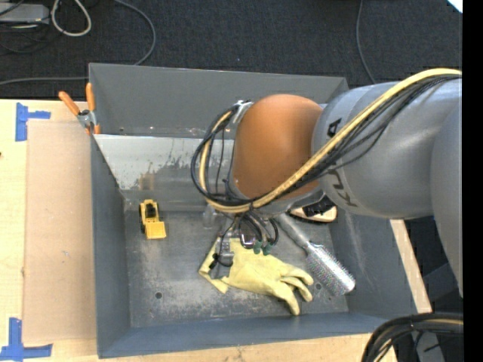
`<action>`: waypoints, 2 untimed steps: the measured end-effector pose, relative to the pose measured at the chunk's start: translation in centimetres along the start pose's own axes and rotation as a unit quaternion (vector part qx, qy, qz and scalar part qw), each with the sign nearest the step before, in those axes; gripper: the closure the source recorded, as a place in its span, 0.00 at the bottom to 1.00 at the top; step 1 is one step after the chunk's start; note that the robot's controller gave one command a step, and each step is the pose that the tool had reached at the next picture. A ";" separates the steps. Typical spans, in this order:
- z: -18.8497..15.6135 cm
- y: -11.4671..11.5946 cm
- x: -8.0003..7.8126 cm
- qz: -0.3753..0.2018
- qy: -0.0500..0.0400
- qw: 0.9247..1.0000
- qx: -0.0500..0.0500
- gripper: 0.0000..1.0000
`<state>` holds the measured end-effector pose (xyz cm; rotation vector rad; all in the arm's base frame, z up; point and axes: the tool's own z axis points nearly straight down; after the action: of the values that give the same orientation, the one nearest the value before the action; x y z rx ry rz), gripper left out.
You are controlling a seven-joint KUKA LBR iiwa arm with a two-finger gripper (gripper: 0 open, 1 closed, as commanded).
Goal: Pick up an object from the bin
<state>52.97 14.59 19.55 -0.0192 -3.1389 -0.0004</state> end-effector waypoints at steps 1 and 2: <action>-2.9 -3.5 -3.3 -0.030 -0.001 1.000 0.000 0.00; 1.4 -1.5 -0.8 -0.003 0.005 1.000 0.000 0.00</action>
Offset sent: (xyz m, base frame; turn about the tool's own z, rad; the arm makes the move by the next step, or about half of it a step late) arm 0.0092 -0.0158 -0.0117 -0.0035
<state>53.74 13.10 18.11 -0.0109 -3.1282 0.0000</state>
